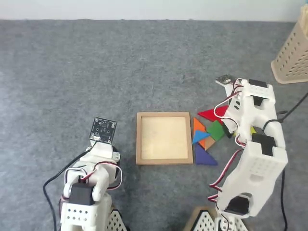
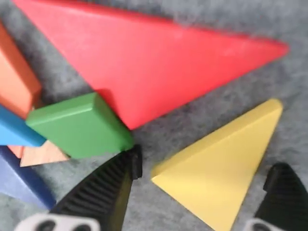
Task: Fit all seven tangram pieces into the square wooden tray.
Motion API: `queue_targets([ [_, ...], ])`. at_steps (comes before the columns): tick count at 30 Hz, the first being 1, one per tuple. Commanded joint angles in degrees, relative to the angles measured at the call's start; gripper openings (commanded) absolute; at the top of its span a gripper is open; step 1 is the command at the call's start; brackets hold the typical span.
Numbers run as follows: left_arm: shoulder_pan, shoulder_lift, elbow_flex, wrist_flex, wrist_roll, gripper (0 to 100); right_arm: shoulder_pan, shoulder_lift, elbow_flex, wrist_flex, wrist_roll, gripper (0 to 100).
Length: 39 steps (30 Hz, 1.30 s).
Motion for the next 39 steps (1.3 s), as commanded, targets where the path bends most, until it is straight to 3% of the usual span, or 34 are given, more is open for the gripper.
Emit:
queue_targets([
  [1,-0.4,-1.2,-1.1,0.4,0.4,1,-0.1,0.9,-0.4,-2.3,1.1,29.7],
  [5,-0.4,-1.2,-1.1,0.4,0.4,1,-0.3,0.9,-0.4,-2.1,1.0,20.6],
  [17,-0.4,-1.2,-1.1,0.4,0.4,1,-0.3,-1.5,-0.3,-0.4,-2.3,21.4],
  [22,-0.4,-1.2,-1.1,0.4,0.4,1,-0.4,-12.3,3.3,5.0,4.9,31.6],
  [29,-0.4,-1.2,-1.1,0.4,0.4,1,0.6,-24.2,15.3,0.8,9.9,32.2],
  [35,-0.4,-1.2,-1.1,0.4,0.4,1,4.8,-23.3,16.2,-1.6,17.9,32.2],
  [39,-0.4,-1.2,-1.1,0.4,0.4,1,5.1,-18.0,16.0,-4.2,18.7,32.2],
])
